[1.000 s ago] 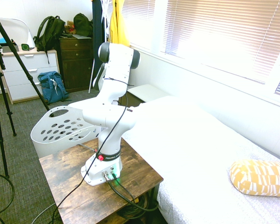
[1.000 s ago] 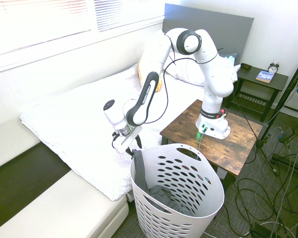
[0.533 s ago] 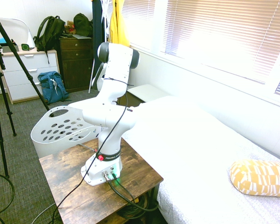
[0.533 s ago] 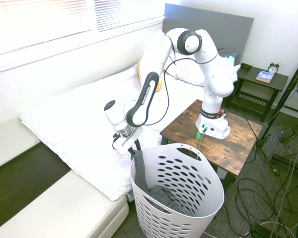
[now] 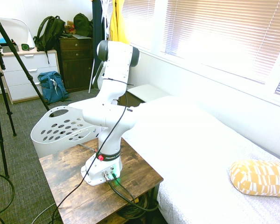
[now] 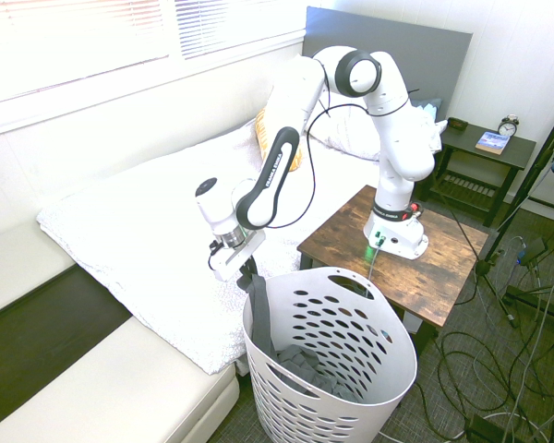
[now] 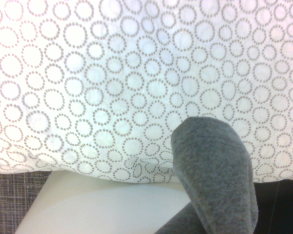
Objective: Put my clothes in the laundry bag
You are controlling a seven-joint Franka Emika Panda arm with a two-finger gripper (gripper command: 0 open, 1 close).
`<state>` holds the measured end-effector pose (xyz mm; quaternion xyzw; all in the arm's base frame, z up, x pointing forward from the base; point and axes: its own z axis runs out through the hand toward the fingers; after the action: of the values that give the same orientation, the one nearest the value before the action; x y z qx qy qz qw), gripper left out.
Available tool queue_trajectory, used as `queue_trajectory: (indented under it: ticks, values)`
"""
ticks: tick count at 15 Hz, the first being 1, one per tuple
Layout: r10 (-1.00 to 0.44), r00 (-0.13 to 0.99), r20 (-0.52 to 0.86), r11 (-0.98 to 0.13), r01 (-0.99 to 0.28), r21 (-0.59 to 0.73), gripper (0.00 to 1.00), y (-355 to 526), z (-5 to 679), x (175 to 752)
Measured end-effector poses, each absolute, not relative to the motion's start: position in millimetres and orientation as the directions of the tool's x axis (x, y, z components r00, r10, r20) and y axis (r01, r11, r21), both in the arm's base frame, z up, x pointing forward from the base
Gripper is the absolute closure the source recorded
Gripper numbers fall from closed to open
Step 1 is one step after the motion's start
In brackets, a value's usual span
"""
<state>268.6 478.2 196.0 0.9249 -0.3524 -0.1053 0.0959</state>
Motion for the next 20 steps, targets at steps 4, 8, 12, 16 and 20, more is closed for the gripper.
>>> queue_trajectory:
  ticks: [4,8,12,16,20]
  values:
    - [-0.621,0.783,-0.047,-0.779,-0.609,0.151,1.0,483,276,196]
    - [-0.515,0.857,0.022,-0.851,-0.514,0.11,1.0,470,328,57]
    - [-0.422,0.904,0.07,-0.902,-0.426,0.072,0.0,447,323,-29]
    - [-0.444,0.894,0.062,-0.89,-0.448,0.082,0.0,448,318,-14]
    - [-0.46,0.885,0.068,-0.883,-0.464,0.074,0.0,450,317,3]
